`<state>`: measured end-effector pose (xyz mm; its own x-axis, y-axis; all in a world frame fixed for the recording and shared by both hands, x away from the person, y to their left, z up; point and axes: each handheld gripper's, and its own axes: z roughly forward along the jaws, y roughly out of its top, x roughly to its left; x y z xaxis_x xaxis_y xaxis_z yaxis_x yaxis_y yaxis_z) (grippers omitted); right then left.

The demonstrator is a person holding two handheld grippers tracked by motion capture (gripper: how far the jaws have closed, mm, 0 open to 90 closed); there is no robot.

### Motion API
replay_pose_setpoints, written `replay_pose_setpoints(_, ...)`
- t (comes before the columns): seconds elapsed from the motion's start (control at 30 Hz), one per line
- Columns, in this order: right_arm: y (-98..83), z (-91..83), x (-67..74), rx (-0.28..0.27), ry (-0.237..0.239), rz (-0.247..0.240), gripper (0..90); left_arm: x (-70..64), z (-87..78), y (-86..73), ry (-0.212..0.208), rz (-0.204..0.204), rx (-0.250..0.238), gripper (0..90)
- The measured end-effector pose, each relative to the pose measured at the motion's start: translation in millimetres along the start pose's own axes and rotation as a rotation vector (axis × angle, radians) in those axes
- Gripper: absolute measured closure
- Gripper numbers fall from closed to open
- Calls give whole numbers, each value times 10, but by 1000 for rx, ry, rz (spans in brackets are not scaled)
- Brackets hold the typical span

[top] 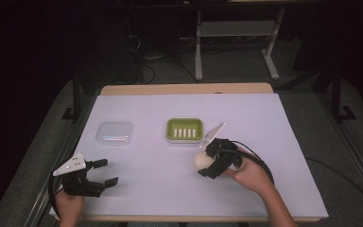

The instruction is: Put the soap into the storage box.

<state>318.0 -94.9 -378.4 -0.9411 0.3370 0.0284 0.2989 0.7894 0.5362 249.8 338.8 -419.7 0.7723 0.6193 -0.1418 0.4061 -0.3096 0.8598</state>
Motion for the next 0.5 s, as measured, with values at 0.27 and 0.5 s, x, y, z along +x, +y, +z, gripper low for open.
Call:
replay_pose_setpoints(0.27, 61, -13, -39, -6, 3, -7, 243, 0, 1, 0, 0, -3, -6, 132)
replay_pose_setpoints(0.5, 131, -50, -100, -16, 1, -4, 243, 0, 1, 2, -1, -1, -2, 132)
